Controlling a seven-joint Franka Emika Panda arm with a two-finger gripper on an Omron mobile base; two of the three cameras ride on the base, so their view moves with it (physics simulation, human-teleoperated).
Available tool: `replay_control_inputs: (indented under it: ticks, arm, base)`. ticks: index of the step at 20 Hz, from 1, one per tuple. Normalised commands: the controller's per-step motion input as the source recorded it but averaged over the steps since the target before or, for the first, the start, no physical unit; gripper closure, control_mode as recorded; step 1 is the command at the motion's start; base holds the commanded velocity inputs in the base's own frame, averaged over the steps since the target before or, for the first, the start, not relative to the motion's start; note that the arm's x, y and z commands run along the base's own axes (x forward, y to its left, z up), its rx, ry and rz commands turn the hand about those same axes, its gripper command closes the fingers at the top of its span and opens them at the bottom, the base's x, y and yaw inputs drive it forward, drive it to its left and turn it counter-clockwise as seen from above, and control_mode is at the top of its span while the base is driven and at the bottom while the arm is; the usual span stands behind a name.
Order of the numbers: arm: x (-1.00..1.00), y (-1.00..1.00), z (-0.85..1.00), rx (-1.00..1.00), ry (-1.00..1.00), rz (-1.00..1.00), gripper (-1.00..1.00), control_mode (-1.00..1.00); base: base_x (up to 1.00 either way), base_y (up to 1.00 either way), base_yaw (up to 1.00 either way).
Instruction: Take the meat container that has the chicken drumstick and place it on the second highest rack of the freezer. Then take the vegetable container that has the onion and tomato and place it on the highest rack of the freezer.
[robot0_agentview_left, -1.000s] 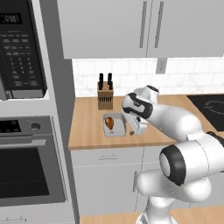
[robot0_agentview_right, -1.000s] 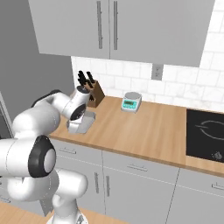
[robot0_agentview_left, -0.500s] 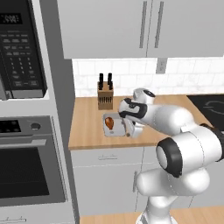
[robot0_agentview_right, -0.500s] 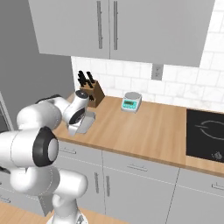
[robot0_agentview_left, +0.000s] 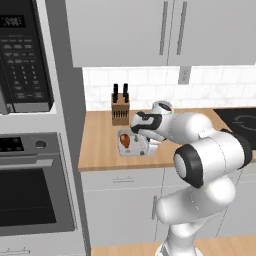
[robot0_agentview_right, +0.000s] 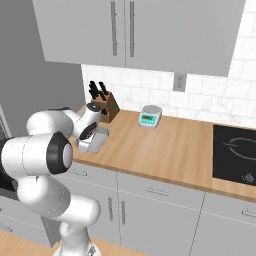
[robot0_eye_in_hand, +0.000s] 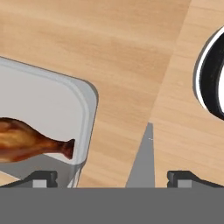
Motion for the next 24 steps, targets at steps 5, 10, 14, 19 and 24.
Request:
replay_control_inputs:
  ticks: [5, 10, 14, 19, 24]
  arm:
    - [0.13, 0.03, -0.24, 0.00, 0.01, 0.00, -1.00, -1.00]
    - [0.00, 0.00, -0.16, 0.00, 0.00, 0.00, -1.00, -1.00]
    - [0.00, 0.00, -0.12, 0.00, 0.00, 0.00, -1.00, -1.00]
    - [0.01, 0.00, -0.10, 0.00, 0.00, 0.00, -1.00, -1.00]
    - [0.04, 0.00, -0.07, 0.00, 0.00, 0.00, -1.00, -1.00]
  base:
    - [0.00, 0.00, 0.00]
    - [0.00, 0.00, 0.00]
    - [0.00, 0.00, 0.00]
    - [0.00, 0.00, 0.00]
    - [0.00, 0.00, 0.00]
